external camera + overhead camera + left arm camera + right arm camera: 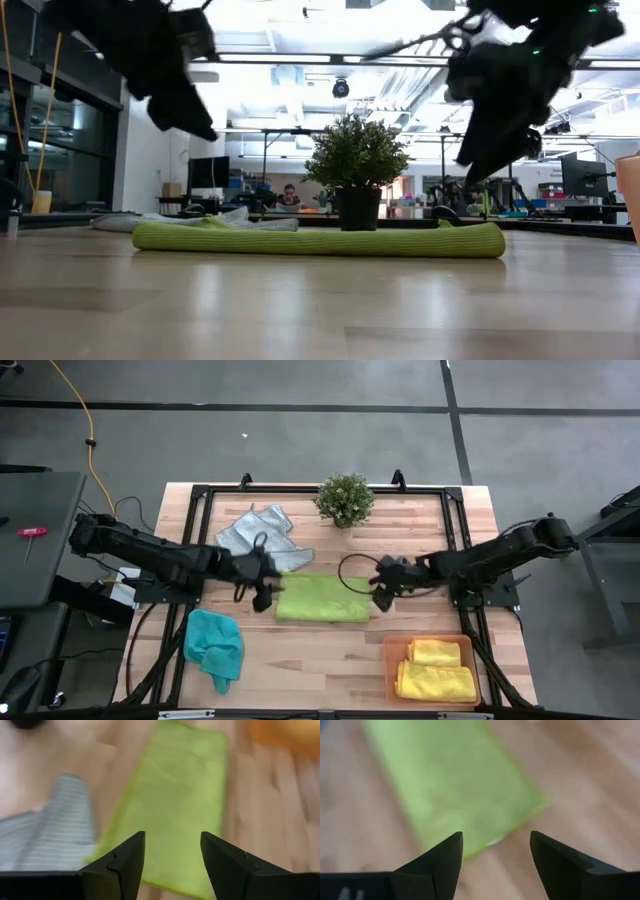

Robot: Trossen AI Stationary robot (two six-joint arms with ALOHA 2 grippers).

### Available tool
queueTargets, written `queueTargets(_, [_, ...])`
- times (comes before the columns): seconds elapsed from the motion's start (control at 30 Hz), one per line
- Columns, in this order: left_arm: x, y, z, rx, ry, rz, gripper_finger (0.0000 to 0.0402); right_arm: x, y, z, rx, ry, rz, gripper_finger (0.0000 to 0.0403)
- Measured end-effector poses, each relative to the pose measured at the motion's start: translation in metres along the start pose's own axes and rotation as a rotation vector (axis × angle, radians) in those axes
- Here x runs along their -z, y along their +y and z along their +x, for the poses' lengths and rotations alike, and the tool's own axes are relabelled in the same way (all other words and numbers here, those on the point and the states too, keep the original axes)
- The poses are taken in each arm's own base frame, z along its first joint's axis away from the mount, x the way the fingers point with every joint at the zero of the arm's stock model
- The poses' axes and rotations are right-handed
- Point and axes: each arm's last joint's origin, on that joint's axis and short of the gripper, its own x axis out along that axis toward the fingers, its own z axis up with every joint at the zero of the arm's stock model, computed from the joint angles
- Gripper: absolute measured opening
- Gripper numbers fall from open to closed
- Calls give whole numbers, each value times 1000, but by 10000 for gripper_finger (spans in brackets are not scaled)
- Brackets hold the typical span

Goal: Fold microfiber towels
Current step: Fold the green microfiber towel

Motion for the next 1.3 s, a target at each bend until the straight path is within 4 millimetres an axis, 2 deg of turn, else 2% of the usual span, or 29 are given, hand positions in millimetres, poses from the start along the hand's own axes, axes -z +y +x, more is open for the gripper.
queueTargets(0.17, [25, -24, 10, 61, 84, 205, 184, 7, 10, 5, -183, -76, -69, 224])
queueTargets(0.37, [36, -48, 37, 93, 160, 389, 184, 1, 16, 14, -191, -117, -226, 224])
queueTargets(0.53, [45, -57, 67, 58, 253, 411, 184, -5, 17, 19, -172, -126, -295, 224])
queueTargets(0.67, [54, -57, 82, 37, 316, 381, 184, -4, 16, 21, -165, -116, -352, 224])
queueTargets(0.87, [58, -58, 86, 15, 324, 361, 180, 4, 22, 25, -238, -72, -580, 224])
queueTargets(1.03, [57, -58, 85, 12, 319, 360, 153, 21, 30, 31, -272, -6, -733, 224])
queueTargets(1.17, [58, -58, 85, 15, 319, 359, 126, 31, 37, 41, -260, 30, -789, 224])
queueTargets(1.3, [58, -57, 85, -2, 315, 307, 97, 29, 47, 51, -231, 40, -799, 224])
